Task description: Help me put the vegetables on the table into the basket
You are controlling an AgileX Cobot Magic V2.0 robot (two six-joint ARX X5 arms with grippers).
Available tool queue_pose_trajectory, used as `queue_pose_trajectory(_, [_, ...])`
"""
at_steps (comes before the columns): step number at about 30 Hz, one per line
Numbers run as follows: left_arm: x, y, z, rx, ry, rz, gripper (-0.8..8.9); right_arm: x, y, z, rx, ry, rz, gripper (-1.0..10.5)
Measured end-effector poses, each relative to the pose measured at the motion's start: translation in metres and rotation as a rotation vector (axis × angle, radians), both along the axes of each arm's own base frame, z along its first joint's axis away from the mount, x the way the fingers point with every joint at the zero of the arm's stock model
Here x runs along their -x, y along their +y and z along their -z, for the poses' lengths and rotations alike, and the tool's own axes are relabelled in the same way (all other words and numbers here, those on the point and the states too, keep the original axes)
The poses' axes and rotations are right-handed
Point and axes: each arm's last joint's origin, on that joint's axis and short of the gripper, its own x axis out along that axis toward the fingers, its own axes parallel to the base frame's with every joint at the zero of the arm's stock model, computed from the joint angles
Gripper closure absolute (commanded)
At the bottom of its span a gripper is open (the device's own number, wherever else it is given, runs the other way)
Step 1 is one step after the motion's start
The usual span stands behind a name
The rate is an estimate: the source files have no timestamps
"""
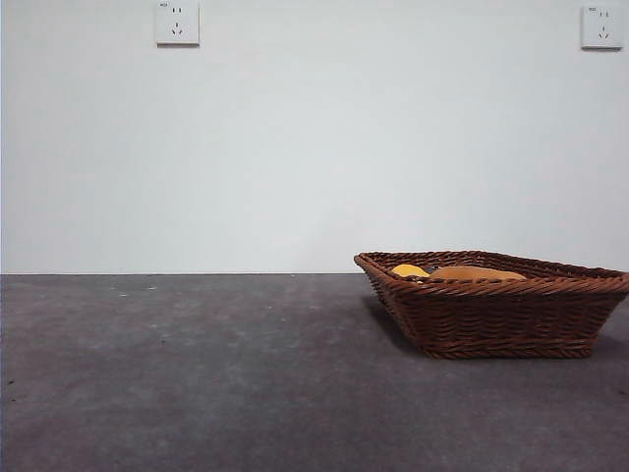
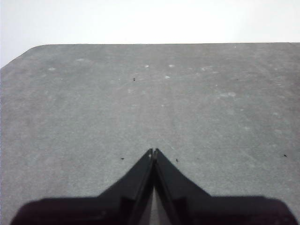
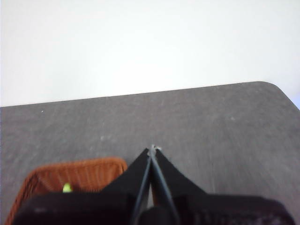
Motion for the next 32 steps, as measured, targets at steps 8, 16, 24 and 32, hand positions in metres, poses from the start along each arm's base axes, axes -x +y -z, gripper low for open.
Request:
queue_pose_trajectory(8, [0.0,0.0,0.0,0.0,0.001,0.0,8.17,0.079,0.002,0.101,0.056,-0.217,0.016,9.5])
queue_pose_trajectory(16, [0.0,0.0,0.0,0.0,0.001,0.0,8.17,0.109,0.004,0.164,0.059,-0.323,-0.015,9.5])
queue_pose_trajectory(24, [0.0,0.0,0.0,0.0,0.001,0.0,8.17,0.115,0.004,0.168,0.082,-0.294,-0.012,9.5])
queue_pose_trajectory(32, [0.0,0.0,0.0,0.0,0.0,0.0,8.17,0.119,0.004,0.177,0.087,-0.214,-0.015,9.5])
